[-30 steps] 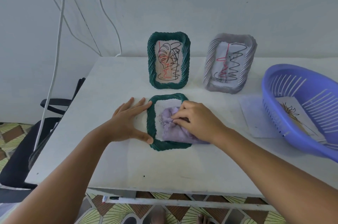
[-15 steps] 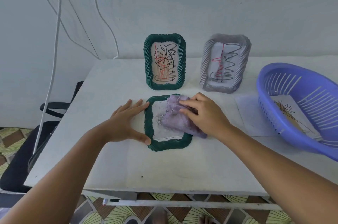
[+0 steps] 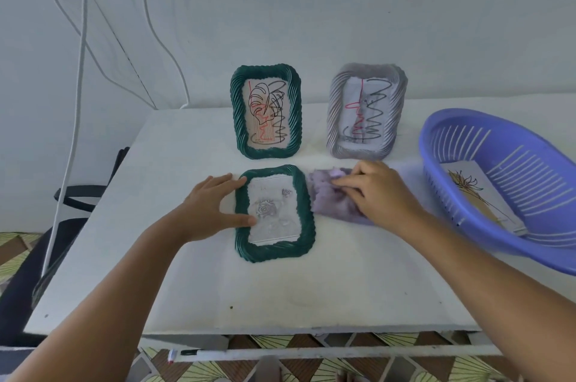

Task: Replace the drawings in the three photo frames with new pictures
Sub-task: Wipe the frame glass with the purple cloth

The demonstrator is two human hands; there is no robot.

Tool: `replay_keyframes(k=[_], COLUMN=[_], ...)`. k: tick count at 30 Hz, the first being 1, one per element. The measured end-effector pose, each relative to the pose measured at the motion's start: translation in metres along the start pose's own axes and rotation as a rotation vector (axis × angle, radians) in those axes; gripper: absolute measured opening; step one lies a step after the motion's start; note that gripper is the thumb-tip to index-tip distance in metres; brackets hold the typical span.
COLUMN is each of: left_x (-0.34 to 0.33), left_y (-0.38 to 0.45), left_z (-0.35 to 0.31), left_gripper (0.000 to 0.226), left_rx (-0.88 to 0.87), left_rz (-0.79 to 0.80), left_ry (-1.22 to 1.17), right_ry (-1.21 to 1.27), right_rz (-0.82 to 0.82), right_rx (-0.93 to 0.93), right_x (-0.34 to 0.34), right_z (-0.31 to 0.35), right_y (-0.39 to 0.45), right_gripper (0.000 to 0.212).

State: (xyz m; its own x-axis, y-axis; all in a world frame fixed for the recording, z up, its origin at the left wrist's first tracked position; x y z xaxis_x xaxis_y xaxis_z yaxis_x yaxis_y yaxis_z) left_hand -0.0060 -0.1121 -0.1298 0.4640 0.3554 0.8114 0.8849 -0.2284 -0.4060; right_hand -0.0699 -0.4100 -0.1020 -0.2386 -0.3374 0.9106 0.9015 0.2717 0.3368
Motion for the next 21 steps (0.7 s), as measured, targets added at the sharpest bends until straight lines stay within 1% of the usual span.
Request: replay_keyframes(k=[3,6,8,11,14,19,21], left_x=[0.003,0.008,0.01,0.006,0.0,-0.005,-0.003], left_y=[-0.002,-0.009,-0.016,-0.022,-0.025,-0.028,-0.03], left_z=[-0.002,-0.003,-0.002,-0.005,-0.007,-0.005,-0.008], left_gripper=[0.103,0.088,0.075,0.063,0.058,0.051,0.045], left_rx=[0.015,0.084,0.145,0.187,0.217,0.236,0.202], left_rz=[-0.042,-0.156,-0.245,-0.308,-0.324,-0.273,-0.243], left_ry=[-0.04,-0.066,-0.052,-0.064,-0.127,-0.343,-0.501], right_ry=[-0.047,-0.047,-0.059,-0.122,-0.1,0.004,0.04], right_rz=[-0.016,-0.054,0.036,0.207,0.295,0.283,0.265], right_rx=[-0.067,-0.078,-0.107,-0.129,-0.188,-0.258,-0.279], right_x=[0.011,0.014,0.003,-0.019,-0.036,-0.04,-0.038], right_z=[-0.012,0.017,0.038,0.056,0.058,0.054,0.053], right_y=[-0.006,0.007,0.016,0.021,0.02,0.017,0.018], right_gripper=[0.023,0.018,0.024,0.039,0.047,0.053,0.051])
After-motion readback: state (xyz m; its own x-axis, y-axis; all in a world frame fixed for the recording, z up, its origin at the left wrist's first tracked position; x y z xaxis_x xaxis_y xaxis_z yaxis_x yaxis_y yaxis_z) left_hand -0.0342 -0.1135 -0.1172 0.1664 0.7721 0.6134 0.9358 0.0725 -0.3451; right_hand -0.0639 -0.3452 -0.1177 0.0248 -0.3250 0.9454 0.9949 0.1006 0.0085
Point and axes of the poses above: each hand's wrist, its own y-axis towards the middle knuckle, its own x-axis out of the back of the hand, z = x × y, the point moved 8 cm from there along y, towards the middle knuckle, and after that the axes turned 10 degrees about x, right-handed, at the moved point
